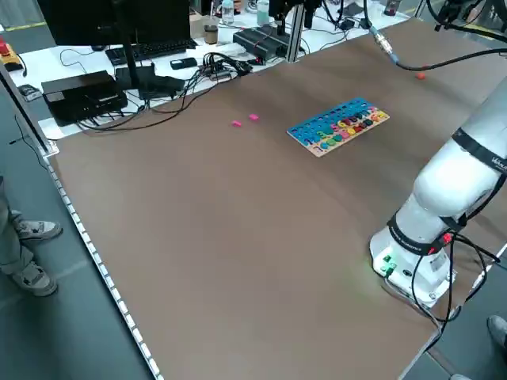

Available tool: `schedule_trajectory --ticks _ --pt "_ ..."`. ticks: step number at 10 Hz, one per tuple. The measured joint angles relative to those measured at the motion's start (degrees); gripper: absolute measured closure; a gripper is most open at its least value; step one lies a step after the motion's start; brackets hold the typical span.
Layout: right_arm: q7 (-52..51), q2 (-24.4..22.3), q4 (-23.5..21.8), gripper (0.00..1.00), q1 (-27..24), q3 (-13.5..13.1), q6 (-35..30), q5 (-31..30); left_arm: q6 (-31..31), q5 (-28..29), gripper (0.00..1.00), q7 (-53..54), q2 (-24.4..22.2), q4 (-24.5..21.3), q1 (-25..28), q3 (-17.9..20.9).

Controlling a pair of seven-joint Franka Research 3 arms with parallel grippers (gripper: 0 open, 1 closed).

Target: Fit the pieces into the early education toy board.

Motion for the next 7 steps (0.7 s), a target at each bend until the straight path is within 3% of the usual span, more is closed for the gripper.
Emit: schedule_trajectory --ticks 1,4,7 --pt "1.0 1.6 -0.1 0.05 0.6 0.0 1.7 0.0 0.4 0.0 0.01 0.0 0.1 -0.1 0.0 0.0" --pt "3.1 5.5 -0.3 0.06 1.8 0.0 5.5 0.0 2.9 0.0 0.48 0.0 0.7 -1.7 0.0 0.0" --pt "4.8 8.5 -0.3 0.07 1.8 0.0 8.9 0.0 10.9 0.0 0.94 0.0 0.9 -8.0 -0.1 -0.6"
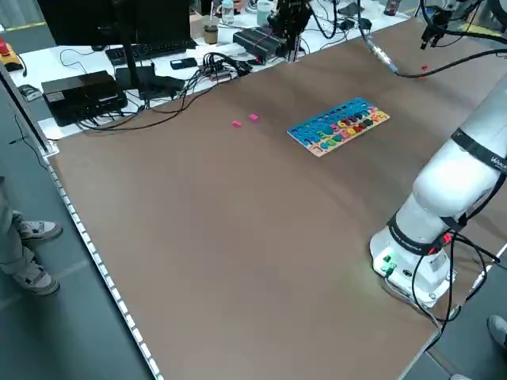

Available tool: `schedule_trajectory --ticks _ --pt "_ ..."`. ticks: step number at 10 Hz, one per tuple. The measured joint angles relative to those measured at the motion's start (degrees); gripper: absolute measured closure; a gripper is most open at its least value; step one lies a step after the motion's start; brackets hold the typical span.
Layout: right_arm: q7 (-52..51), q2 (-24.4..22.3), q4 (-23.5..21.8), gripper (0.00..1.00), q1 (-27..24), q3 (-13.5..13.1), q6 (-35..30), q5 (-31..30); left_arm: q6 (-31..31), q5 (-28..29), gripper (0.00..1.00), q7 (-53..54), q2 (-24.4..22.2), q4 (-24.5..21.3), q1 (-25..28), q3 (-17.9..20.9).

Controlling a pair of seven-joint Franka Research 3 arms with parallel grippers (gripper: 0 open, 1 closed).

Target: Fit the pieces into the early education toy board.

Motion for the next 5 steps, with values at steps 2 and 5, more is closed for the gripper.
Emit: schedule_trajectory --ticks 2,5 --pt "0.7 1.8 0.0 0.08 0.0 0.0 2.5 0.0 4.9 0.0 0.99 -0.1 0.1 -4.9 -0.3 -0.8" --pt "1.5 4.2 0.0 0.11 0.7 0.0 3.5 1.1 14.6 0.0 0.99 -0.1 1.1 -13.7 -0.5 -1.9"
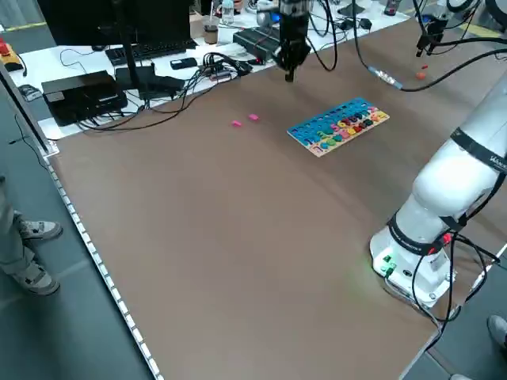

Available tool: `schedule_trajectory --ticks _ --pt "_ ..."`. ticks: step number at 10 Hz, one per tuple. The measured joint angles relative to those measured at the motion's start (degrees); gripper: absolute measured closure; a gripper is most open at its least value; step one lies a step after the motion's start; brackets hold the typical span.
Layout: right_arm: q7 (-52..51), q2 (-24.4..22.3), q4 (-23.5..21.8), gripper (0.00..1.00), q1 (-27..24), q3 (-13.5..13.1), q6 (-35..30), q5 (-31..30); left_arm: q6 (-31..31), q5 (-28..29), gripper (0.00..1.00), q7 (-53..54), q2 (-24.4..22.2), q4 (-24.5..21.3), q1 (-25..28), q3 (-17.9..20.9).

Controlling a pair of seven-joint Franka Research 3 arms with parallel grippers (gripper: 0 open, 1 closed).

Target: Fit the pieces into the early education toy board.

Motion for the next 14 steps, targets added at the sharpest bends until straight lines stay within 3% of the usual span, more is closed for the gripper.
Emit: schedule_trajectory --ticks 3,8,14 --pt "0.9 1.8 -0.1 0.14 1.8 0.0 0.3 0.1 7.0 0.0 0.99 -0.7 6.2 -3.4 -0.1 -2.2" --pt "0.9 2.8 -2.9 0.17 1.8 -0.1 4.2 0.1 24.5 0.0 0.99 -8.4 17.9 -6.0 -0.2 -5.5" --pt "0.9 2.9 -4.6 0.23 1.8 -0.1 5.1 0.1 32.6 0.0 0.99 -13.5 24.6 -6.8 -3.4 -5.7"
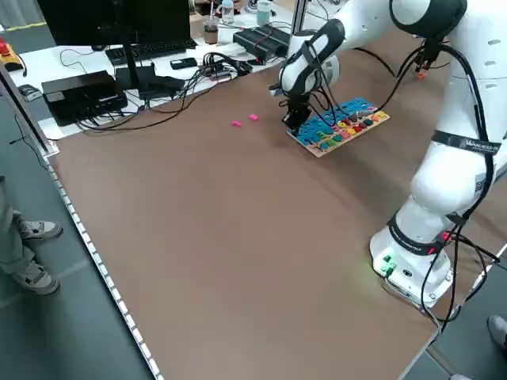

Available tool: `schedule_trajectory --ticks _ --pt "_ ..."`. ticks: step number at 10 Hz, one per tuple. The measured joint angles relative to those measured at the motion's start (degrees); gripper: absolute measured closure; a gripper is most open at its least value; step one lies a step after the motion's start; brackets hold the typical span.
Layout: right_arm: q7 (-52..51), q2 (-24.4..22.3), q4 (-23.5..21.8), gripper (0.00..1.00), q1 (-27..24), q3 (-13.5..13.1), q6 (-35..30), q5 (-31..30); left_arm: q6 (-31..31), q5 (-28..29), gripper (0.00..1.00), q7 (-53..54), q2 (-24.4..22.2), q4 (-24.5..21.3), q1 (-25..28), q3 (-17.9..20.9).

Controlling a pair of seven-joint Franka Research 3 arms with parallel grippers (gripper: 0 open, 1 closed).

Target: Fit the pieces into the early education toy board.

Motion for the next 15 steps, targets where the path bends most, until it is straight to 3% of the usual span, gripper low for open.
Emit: schedule_trajectory --ticks 12,15 --pt "0.0 1.4 -0.6 0.34 0.3 0.1 1.3 0.9 3.1 0.3 0.99 -3.0 1.0 -2.8 -1.3 0.1" --pt "0.0 1.4 -0.6 0.36 0.3 0.1 1.3 0.9 3.9 0.3 0.99 -6.3 1.2 -2.8 -2.1 -1.8"
